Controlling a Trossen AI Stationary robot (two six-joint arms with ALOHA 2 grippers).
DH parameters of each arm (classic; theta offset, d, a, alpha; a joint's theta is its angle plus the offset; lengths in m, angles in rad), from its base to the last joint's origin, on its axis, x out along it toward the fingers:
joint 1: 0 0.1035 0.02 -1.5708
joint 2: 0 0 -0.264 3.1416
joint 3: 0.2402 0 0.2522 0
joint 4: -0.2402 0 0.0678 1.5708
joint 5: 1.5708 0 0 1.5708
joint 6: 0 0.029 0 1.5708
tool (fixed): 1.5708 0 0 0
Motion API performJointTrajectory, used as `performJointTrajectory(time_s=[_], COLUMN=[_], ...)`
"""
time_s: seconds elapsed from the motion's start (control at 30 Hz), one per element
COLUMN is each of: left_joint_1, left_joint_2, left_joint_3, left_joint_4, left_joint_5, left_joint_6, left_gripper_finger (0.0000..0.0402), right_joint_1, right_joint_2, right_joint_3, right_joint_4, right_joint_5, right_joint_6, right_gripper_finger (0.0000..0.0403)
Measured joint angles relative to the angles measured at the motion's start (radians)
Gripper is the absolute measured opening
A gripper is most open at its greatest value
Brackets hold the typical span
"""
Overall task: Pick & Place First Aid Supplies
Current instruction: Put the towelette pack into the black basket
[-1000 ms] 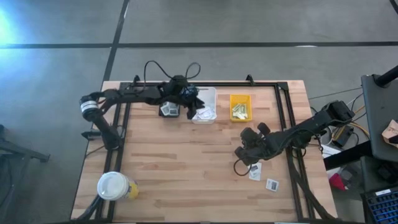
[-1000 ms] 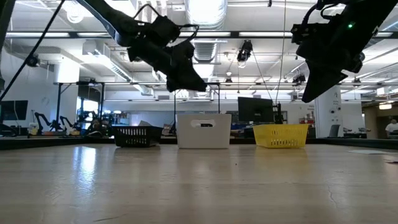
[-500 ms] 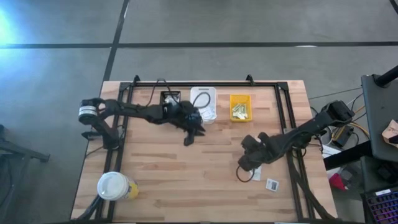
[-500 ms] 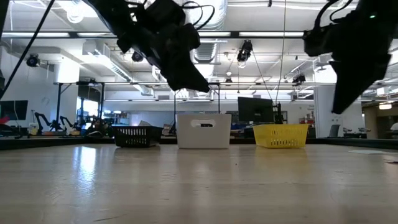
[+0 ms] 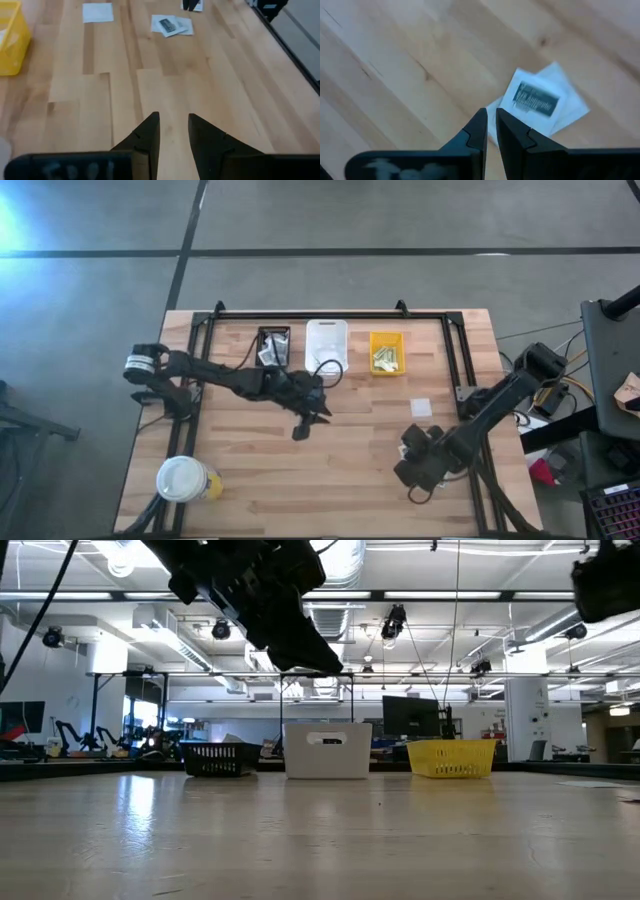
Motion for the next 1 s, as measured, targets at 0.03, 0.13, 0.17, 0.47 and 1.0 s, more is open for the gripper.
performJointTrajectory(time_s=[0.03, 0.13, 0.17, 0.47, 1.0], left_joint_1=[-0.007, -0.027, -0.033, -0.061, -0.062], left_joint_2=[0.0, 0.0, 0.0, 0.002, 0.002], left_joint_3=[0.0, 0.0, 0.0, -0.048, -0.234], left_joint_4=[0.003, 0.014, 0.015, 0.105, 0.295], left_joint_5=[-0.001, -0.012, -0.021, -0.027, -0.069], left_joint_6=[0.0, 0.0, 0.0, -0.032, -0.161], left_gripper_finger=[0.0094, 0.0094, 0.0094, 0.0094, 0.0094], right_joint_1=[0.014, 0.044, 0.051, 0.058, -0.039], right_joint_2=[0.014, 0.06, 0.077, 0.213, 0.269], right_joint_3=[0.0, 0.0, 0.0, 0.017, 0.022], right_joint_4=[0.009, 0.033, 0.044, 0.055, 0.168], right_joint_5=[-0.002, -0.007, -0.016, -0.071, -0.027], right_joint_6=[0.024, 0.087, 0.102, 0.119, 0.036], right_gripper_finger=[0.0038, 0.0038, 0.0038, 0.0038, 0.0038])
